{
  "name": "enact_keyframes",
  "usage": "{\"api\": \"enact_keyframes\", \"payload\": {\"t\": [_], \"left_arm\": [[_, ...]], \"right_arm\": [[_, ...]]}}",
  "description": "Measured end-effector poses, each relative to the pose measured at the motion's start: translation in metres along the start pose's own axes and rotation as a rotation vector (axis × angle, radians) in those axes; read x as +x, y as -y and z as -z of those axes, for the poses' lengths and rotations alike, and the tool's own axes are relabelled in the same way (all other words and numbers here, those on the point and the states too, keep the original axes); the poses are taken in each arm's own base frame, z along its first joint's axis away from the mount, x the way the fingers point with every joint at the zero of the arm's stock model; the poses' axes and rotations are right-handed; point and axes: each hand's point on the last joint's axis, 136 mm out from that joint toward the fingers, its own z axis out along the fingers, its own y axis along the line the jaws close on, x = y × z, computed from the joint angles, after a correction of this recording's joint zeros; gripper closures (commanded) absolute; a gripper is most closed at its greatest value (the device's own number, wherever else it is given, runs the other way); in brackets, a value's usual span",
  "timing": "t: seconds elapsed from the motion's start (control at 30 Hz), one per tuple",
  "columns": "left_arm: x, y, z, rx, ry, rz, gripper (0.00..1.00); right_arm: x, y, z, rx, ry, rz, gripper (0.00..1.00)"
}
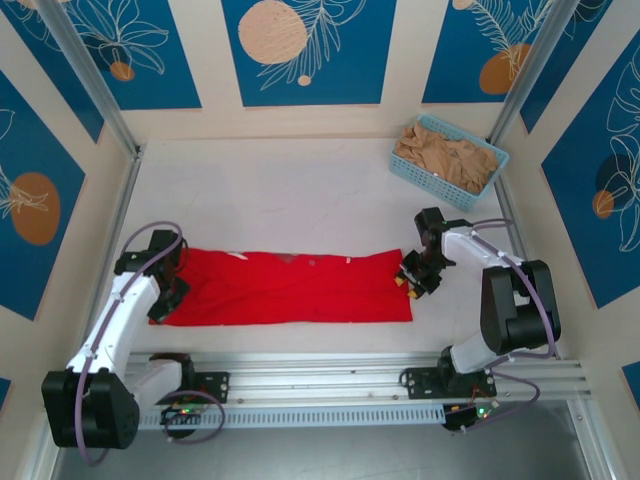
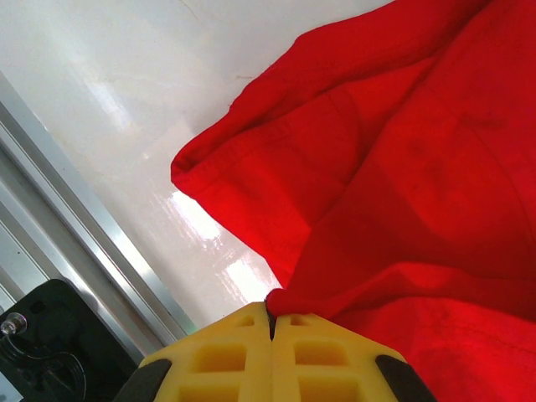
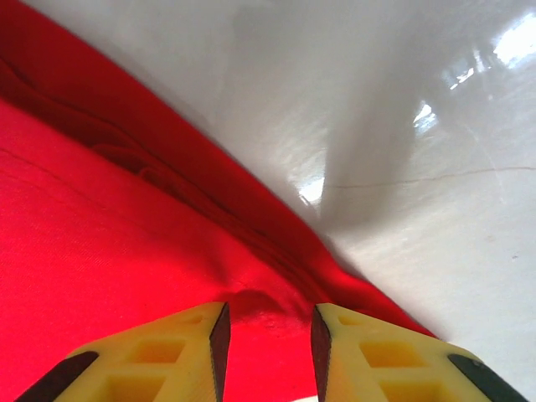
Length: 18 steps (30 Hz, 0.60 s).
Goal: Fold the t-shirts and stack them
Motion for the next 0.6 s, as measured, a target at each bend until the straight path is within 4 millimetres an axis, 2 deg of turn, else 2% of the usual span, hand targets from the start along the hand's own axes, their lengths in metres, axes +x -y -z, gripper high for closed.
{"api": "enact_keyframes", "payload": {"t": [0.17,0.33,0.4,0.6], "left_arm": [[0.0,0.0,0.0,0.001,-0.002,-0.001,1.0],[0.001,0.001,-0.001,0.002,-0.007,-0.002,1.0],[0.001,0.002,-0.001,0.006,-0.008,-0.001,1.0],[0.001,0.003,-0.001,0.007,-0.008,-0.001,1.0]], "right_arm": [[0.0,-0.002,-0.003,-0.016,-0.007,-0.025,0.71],[-0.003,-0.006,-0.007,-0.022,-0.012,-0.049,0.87],[-0.003,-0.006,-0.007,-0.024,-0.011,-0.054,0.98],[-0.001,-0.004,0.004,-0.017,0.002,-0.043,1.0]]}}
